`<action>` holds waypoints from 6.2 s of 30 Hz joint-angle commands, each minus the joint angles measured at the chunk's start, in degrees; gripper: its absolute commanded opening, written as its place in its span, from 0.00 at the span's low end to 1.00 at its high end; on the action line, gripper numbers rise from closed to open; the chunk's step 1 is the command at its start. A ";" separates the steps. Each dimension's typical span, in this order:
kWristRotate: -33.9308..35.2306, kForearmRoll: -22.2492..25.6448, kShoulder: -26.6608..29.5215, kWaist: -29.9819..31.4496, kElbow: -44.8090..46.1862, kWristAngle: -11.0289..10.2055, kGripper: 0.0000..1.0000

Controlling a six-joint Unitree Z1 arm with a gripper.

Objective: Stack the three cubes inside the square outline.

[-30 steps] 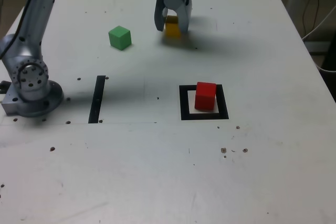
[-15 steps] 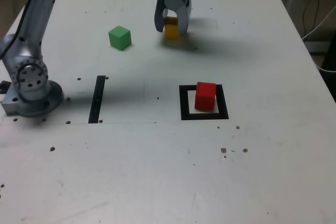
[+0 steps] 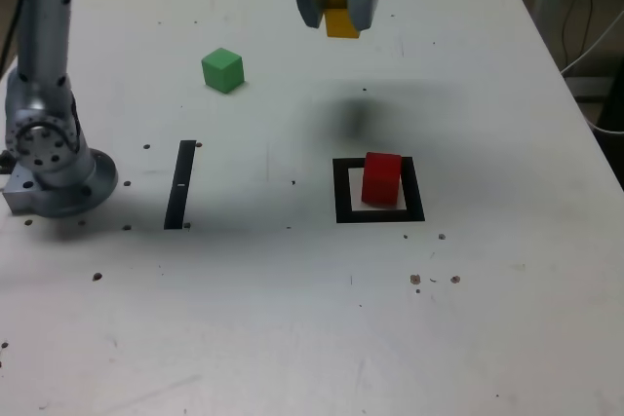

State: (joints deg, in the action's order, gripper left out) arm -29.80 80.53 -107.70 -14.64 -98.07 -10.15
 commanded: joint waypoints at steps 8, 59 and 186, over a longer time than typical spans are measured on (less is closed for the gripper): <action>15.02 3.25 2.13 14.71 1.50 1.75 0.25; 27.22 -0.91 -12.10 25.09 -1.71 3.75 0.26; 18.10 -22.91 -0.53 -34.06 33.47 4.00 0.25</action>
State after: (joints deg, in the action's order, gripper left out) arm -11.79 57.51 -108.26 -48.72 -64.43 -6.04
